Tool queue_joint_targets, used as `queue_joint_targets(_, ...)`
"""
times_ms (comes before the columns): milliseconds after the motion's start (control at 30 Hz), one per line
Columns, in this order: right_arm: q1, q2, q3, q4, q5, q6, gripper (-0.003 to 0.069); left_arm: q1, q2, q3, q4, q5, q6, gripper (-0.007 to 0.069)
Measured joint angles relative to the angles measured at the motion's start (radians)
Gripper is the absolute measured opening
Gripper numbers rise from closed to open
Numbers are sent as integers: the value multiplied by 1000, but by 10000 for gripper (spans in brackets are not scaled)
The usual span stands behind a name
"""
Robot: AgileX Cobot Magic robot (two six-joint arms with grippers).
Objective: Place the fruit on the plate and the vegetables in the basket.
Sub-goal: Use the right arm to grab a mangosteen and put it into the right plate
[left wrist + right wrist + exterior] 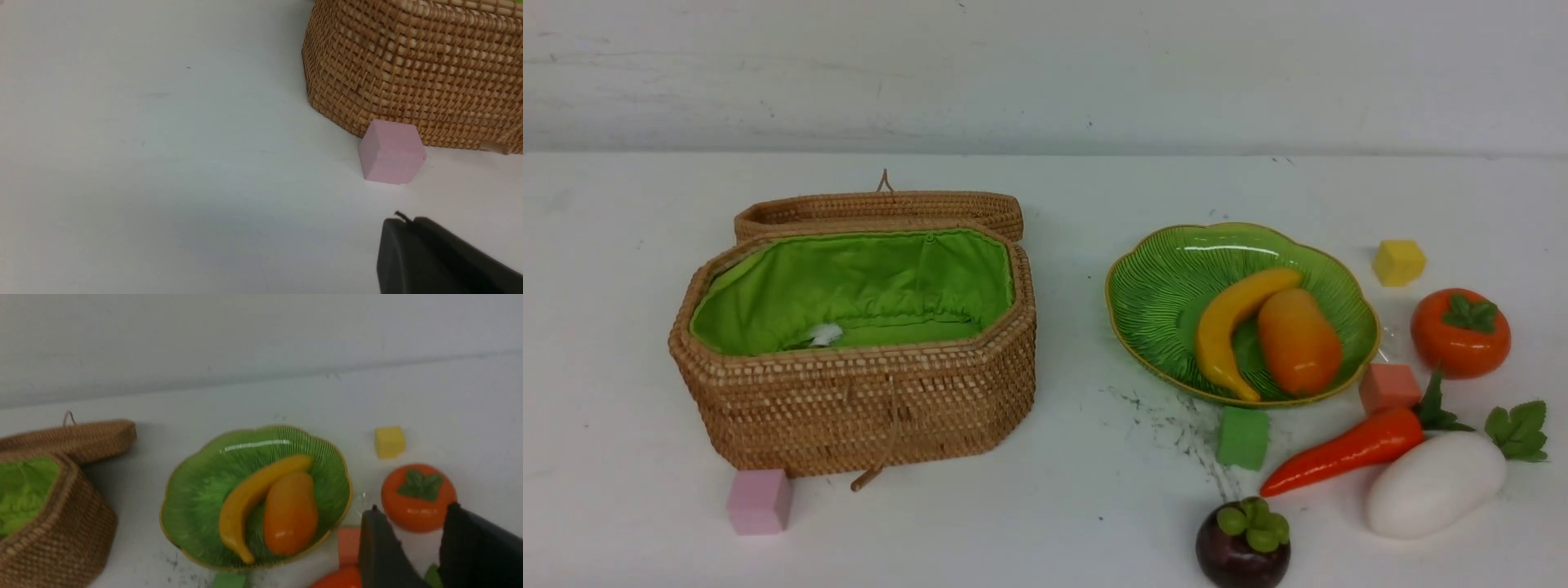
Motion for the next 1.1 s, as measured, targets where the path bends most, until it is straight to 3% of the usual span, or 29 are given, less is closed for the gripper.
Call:
queue_joint_targets(467, 0, 257, -66, 45, 316, 0, 251, 0, 0, 0, 0, 0, 0, 8)
queue_joint_targets(667, 0, 292, -69, 97, 366, -3, 302, 0, 0, 0, 0, 0, 0, 8)
queue_joint_targets(967, 49, 430, -198, 125, 466, -102, 543, 0, 0, 0, 0, 0, 0, 15)
queue_joint_targets(1100, 214, 543, -249, 124, 483, -119, 646, 0, 0, 0, 1, 0, 0, 20)
